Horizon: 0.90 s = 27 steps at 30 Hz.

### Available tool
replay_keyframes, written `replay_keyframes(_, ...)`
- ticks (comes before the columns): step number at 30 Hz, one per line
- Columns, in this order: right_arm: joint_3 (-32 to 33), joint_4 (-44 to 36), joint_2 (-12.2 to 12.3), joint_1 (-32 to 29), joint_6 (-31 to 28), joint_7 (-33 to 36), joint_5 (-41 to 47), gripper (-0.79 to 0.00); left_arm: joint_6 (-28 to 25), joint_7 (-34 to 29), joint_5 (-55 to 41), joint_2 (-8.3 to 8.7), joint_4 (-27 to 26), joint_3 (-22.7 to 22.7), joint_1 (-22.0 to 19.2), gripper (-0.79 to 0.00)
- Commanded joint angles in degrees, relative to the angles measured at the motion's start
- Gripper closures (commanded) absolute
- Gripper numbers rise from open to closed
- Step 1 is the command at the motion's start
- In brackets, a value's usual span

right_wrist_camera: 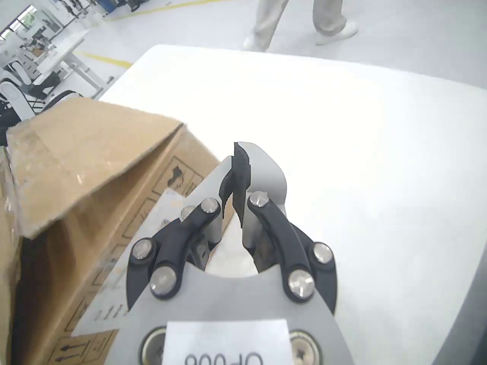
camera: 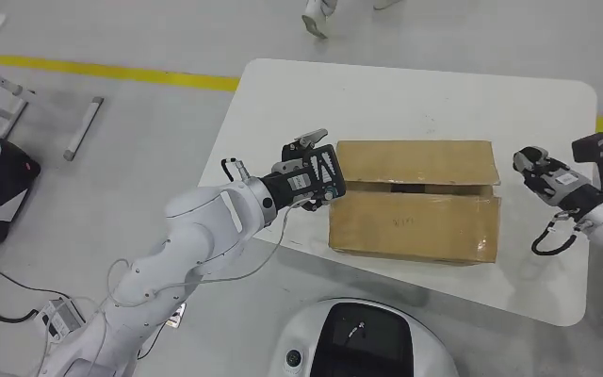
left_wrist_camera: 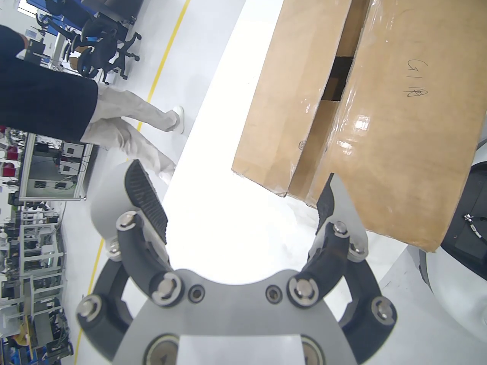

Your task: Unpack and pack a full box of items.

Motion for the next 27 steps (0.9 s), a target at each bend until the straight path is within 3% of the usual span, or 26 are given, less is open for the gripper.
replay_keyframes(1, 0.15, -1.64, 0.14, -1.8, -0.51, 1.14, 0.91, 0.0, 0.0, 0.0, 0.0, 0.0, 0.0, 0.0, 0.0, -0.785)
replay_keyframes(14, 2.75, -11.57, 1.17, -10.07, -2.23, 8.24, 6.76, 0.0, 0.0, 0.0, 0.0, 0.0, 0.0, 0.0, 0.0, -0.785)
replay_keyframes(22, 8.43, -12.8, 1.78, -6.93, 0.89, 5.38, 5.02, 0.0, 0.0, 0.0, 0.0, 0.0, 0.0, 0.0, 0.0, -0.785)
replay_keyframes(27, 7.05, -13.86, 1.37, -2.9, -0.59, 3.44, 4.98, 0.0, 0.44, -0.27, 2.48, 0.1, 0.39, -0.79, 1.21, -0.785)
